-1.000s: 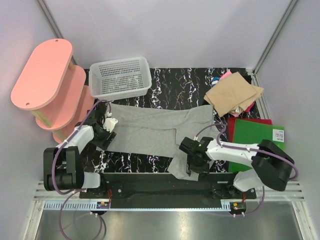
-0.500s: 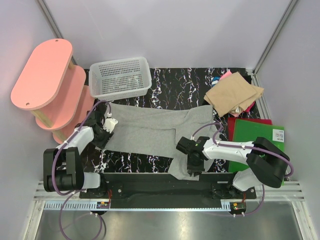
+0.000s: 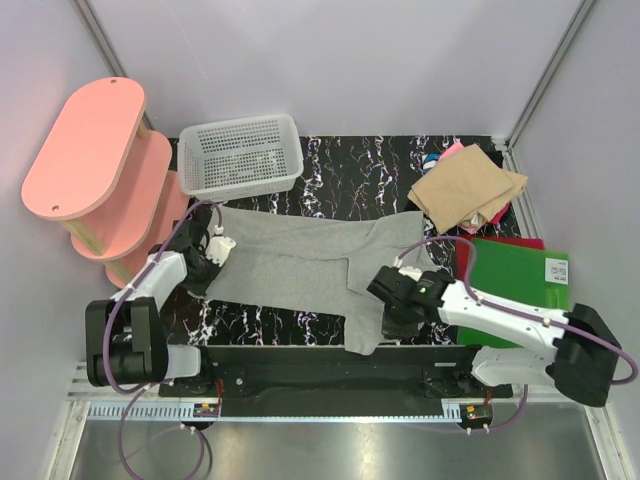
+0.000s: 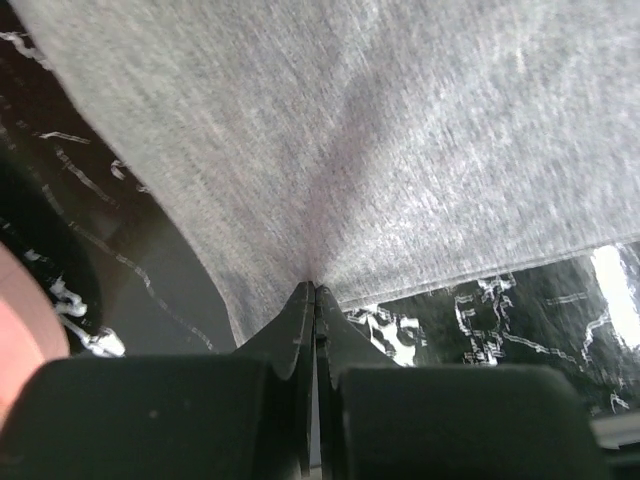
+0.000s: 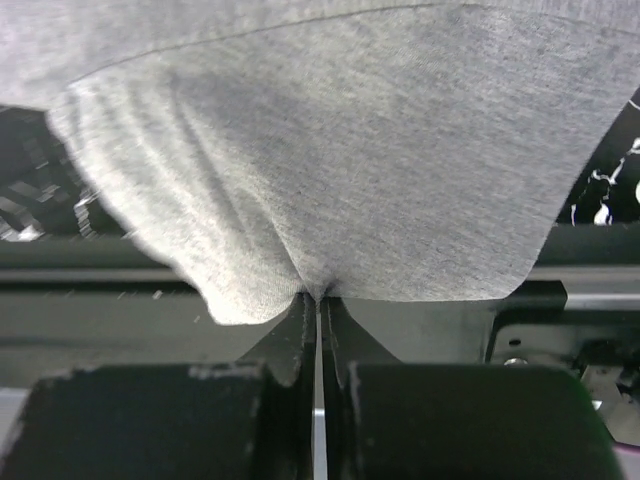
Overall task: Fold and stack the t-shirts
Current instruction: Grap the side of the flattened tshirt closest away from the robot with both arms, then fold the other side of the tshirt into a rectangle
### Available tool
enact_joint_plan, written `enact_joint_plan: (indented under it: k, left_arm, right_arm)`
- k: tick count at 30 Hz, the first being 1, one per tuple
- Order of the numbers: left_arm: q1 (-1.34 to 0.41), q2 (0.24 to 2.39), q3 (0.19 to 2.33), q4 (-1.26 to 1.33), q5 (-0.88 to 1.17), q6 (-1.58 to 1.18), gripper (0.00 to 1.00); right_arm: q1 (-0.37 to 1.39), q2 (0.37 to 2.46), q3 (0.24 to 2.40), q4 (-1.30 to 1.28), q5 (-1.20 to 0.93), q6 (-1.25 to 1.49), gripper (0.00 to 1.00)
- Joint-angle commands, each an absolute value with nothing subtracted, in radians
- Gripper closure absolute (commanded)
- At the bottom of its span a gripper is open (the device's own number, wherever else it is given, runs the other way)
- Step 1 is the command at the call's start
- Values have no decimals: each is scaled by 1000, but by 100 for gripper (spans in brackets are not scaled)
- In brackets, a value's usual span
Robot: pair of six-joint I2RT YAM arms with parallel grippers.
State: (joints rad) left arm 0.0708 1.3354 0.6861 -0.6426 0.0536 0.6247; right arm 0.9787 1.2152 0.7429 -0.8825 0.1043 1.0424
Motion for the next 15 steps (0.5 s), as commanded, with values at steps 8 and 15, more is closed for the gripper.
enact_joint_plan:
  k: [8, 15]
  left_arm:
    - [75, 1177, 750, -782, 87, 673, 100]
    - [75, 1115, 729, -827, 94, 695, 100]
  right_arm:
    - [977, 1054, 824, -1100, 9, 1023, 100]
    - [976, 1000, 828, -1152, 3, 1023, 100]
